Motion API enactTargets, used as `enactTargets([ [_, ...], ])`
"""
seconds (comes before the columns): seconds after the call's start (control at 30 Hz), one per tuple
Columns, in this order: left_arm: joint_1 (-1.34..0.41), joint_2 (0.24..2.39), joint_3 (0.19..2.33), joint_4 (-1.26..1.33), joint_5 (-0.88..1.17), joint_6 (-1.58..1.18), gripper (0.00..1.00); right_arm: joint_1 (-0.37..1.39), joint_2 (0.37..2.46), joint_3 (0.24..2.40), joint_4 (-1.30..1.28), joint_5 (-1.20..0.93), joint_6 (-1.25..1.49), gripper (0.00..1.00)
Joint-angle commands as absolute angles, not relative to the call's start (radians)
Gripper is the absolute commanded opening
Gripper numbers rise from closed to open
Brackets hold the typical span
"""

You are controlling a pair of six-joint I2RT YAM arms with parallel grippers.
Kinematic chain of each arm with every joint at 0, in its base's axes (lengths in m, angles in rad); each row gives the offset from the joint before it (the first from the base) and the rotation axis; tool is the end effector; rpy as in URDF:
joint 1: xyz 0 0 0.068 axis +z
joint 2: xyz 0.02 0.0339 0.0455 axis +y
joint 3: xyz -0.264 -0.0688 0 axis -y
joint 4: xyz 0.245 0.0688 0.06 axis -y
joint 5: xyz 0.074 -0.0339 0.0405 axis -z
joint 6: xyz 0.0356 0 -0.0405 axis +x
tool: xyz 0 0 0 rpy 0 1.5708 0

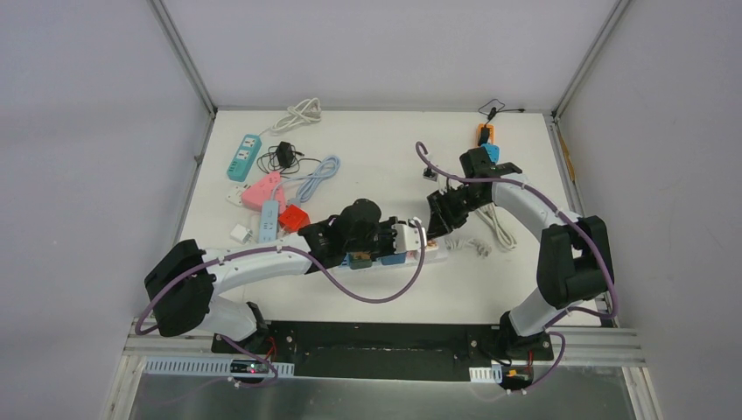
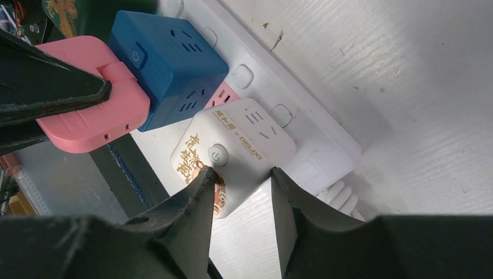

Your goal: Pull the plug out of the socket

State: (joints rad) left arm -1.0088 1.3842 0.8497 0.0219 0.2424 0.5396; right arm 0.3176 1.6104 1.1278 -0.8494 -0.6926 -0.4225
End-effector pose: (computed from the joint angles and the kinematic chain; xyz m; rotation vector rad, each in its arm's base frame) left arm 0.1564 -0.2644 0.2465 1.5800 1.4012 -0.5358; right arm 0.2772 0.1151 0.2182 -1.0912 2.4880 0.9610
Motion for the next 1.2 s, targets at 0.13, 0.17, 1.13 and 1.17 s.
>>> enactTargets([
  [0.13, -0.909, 1.407, 0.909, 0.019, 0.386, 0.325, 0.00, 0.353, 1.665, 1.112, -0.841, -0.556, -0.457, 0.40],
  [0.17, -0.899, 1.414, 0.910, 0.032, 0.409, 0.296, 0.00, 0.354, 1.667, 1.113, -0.840, -0.555, -0.457, 0.40],
  [1.13, -0.993, 1.341, 0.862, 0.040, 0.157, 0.451, 0.00, 0.364, 1.673, 1.118, -0.841, -0.534, -0.448, 0.40],
  [1.17, -0.984, 1.341, 0.862, 0.044, 0.172, 0.413, 0.00, 0.364, 1.673, 1.118, -0.842, -0.535, -0.448, 0.40],
])
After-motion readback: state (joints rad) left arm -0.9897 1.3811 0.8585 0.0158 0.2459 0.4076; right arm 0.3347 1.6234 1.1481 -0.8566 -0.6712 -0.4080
